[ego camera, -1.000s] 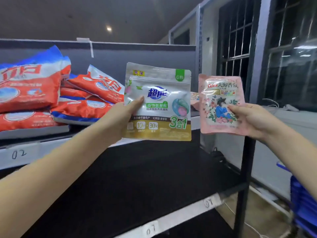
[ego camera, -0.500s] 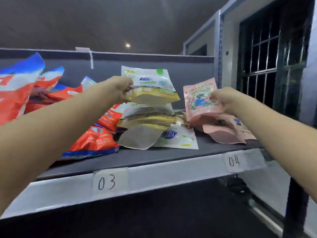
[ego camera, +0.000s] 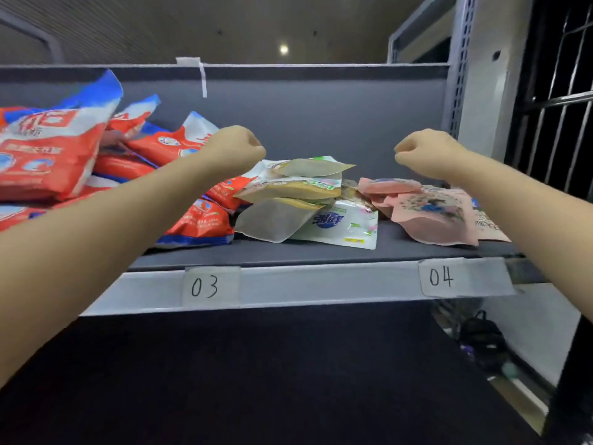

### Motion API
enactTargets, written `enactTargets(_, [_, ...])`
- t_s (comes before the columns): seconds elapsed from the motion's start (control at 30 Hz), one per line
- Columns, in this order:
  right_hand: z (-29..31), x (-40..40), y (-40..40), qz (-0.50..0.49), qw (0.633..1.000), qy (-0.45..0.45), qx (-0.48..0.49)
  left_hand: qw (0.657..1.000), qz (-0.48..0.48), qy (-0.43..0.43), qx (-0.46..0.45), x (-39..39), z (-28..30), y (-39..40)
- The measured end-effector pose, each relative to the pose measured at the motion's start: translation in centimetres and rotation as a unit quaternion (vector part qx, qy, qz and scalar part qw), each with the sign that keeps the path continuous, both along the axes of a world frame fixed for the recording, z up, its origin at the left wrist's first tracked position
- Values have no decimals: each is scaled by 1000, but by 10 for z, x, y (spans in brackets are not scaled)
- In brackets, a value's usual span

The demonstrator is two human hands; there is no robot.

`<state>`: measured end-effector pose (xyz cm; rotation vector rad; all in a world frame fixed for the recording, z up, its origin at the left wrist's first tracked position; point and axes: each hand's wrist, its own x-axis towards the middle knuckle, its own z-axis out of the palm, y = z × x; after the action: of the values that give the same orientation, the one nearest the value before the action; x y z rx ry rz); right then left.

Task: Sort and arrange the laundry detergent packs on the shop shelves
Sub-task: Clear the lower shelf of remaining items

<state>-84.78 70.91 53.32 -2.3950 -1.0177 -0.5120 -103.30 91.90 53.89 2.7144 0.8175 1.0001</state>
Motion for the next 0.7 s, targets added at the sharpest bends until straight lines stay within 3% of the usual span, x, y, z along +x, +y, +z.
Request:
enactTargets(0.13, [-9,-46,-3,73,996,-56,14,977,68,38,199,-40,-19,-31])
enactTargets(0.23, [-26,-84,0,141,987,-64,35,956,96,60,270,-75,-38,-51])
enactTargets(0.5, [-103,-192,5,305,943,-113,72,955,55,-3,290,-179,-111,-92])
enactTargets(0.7, [-196,-276,7,392,917,-55,46,972,49,-19,230,-260,-202,-93])
